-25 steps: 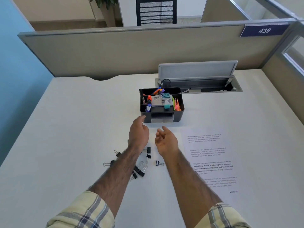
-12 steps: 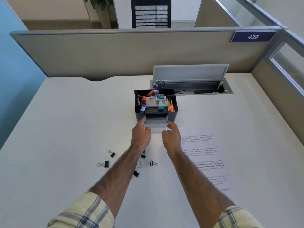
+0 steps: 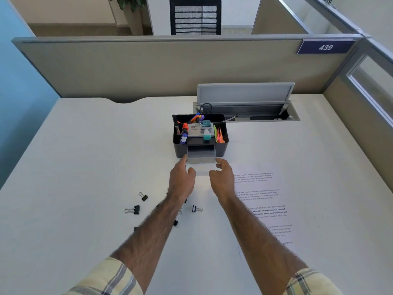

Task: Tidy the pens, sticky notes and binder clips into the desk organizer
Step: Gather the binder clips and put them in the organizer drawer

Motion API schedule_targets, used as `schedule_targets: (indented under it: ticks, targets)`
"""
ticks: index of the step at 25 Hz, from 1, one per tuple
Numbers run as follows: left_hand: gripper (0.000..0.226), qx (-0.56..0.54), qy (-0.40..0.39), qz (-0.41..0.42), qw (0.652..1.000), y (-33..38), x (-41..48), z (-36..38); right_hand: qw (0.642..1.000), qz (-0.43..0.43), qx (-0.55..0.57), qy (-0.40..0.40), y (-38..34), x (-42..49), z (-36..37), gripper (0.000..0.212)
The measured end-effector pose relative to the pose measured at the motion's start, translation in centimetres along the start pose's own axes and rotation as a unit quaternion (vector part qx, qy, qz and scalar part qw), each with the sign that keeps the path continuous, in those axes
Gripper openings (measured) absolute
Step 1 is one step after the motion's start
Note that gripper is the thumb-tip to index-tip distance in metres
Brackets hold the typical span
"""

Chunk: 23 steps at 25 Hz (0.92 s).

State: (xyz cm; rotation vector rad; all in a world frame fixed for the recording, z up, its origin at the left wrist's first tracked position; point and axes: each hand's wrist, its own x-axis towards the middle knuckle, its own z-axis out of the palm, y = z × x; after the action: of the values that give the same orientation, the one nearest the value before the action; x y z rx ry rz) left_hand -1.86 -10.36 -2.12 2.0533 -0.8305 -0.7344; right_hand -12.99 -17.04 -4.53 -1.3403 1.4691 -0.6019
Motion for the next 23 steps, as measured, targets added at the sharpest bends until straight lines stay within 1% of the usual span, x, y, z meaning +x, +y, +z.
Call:
schedule_targets:
  ticks: [3,5,6,8,9,11,13,14,16,18,21,23]
  targets:
    - [0.053,0.004,-0.006,0.005,1.000,0.0,-0.3,-0.6,1.000,-0.017,-0.007,0.010,0.0,-0.4,-0.6,0.053]
    - [0.050,0.013,-0.004,0.021,1.000,-0.8,-0.8,-1.8,0.998,-0.036,-0.040,0.027,0.2,-1.1,-1.1,0.048]
    - [0.048,0.023,0.001,0.030,0.999,-1.7,-1.4,-2.7,0.996,-0.046,-0.067,0.020,0.4,-1.6,-1.3,0.043]
    - [0.042,0.068,0.028,0.048,0.996,-4.2,-2.7,-5.0,0.984,-0.078,-0.154,-0.041,1.3,-2.8,-1.3,0.034]
    - [0.039,0.102,0.054,0.051,0.992,-5.7,-3.5,-6.2,0.968,-0.100,-0.210,-0.088,1.9,-3.6,-1.2,0.031]
    - [0.035,0.173,0.114,0.041,0.978,-8.9,-5.2,-8.4,0.919,-0.149,-0.322,-0.172,2.8,-5.1,-0.6,0.034]
    - [0.031,0.212,0.151,0.016,0.965,-11.4,-6.9,-10.0,0.872,-0.188,-0.403,-0.203,3.4,-5.9,0.1,0.034]
    - [0.030,0.220,0.154,0.010,0.963,-12.3,-7.7,-10.4,0.860,-0.201,-0.424,-0.203,3.5,-6.2,0.3,0.030]
    - [0.036,0.254,0.126,0.037,0.958,-13.3,-9.4,-10.3,0.844,-0.226,-0.447,-0.192,3.5,-6.6,0.7,0.019]
    - [0.044,0.311,0.089,0.086,0.942,-13.3,-10.8,-9.2,0.833,-0.244,-0.463,-0.180,3.6,-6.6,0.9,0.016]
    - [0.053,0.379,0.051,0.133,0.915,-12.1,-12.1,-6.7,0.836,-0.249,-0.461,-0.163,3.6,-6.6,0.8,0.016]
    - [0.060,0.415,0.034,0.134,0.899,-11.1,-12.3,-5.2,0.846,-0.247,-0.449,-0.150,3.4,-6.5,0.5,0.016]
